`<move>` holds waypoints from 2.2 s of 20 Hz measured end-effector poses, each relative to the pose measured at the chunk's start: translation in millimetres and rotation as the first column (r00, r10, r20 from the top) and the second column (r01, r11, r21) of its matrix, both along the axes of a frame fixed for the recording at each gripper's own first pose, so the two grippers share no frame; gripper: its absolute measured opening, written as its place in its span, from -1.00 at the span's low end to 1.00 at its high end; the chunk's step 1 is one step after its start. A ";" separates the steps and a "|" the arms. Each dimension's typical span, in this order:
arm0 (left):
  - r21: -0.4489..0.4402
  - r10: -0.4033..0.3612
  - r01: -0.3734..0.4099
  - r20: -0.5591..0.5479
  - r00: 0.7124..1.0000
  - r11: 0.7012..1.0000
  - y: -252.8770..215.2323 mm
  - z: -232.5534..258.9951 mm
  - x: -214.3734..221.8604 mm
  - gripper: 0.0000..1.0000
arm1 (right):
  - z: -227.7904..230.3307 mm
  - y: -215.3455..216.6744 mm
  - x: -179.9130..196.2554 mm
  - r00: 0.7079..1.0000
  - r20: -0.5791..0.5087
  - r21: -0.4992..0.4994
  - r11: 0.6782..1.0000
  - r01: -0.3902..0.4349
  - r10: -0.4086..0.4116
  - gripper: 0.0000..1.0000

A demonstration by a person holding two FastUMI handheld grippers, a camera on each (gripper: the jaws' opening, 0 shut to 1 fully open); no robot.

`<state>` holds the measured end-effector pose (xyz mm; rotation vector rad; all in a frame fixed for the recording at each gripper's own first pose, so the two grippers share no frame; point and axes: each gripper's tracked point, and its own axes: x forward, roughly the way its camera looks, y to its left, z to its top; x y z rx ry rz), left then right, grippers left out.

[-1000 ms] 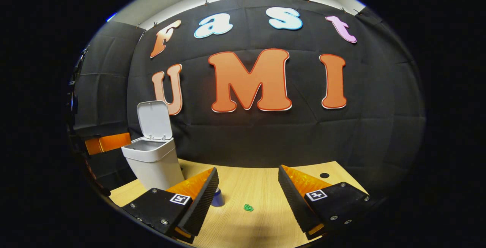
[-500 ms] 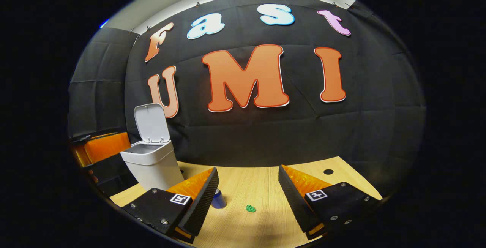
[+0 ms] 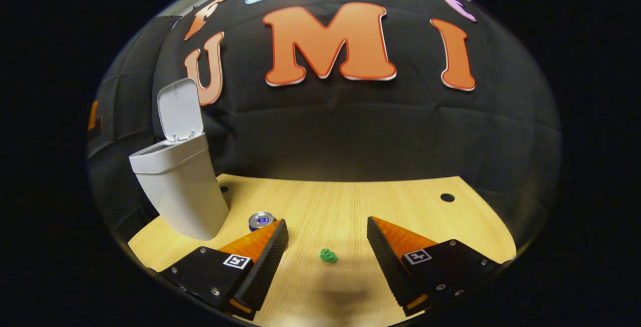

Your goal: Press the lid of the desktop garbage bin to open it, pick up the crumpled paper on the desktop and throw it into the bin, then pick up the pop can on the desktop and drop it into the bin, and finally close the garbage bin lid.

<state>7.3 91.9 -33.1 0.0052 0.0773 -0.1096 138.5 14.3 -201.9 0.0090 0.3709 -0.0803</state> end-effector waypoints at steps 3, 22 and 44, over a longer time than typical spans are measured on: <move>0.008 0.042 -0.041 -0.027 0.999 0.999 18.8 -9.4 -0.7 0.94 | -45.0 -7.0 18.9 0.995 -0.098 -0.015 0.999 0.032 -0.033 0.90; -0.010 0.113 -0.117 -0.161 0.980 0.993 57.4 -58.4 25.3 0.94 | -172.6 -0.8 47.1 0.916 -0.397 -0.021 0.998 0.054 -0.058 0.37; 0.029 0.085 -0.081 -0.180 0.980 0.996 45.0 -60.5 17.9 0.85 | -168.2 2.1 27.8 0.916 -0.396 0.020 0.997 0.079 -0.065 -0.77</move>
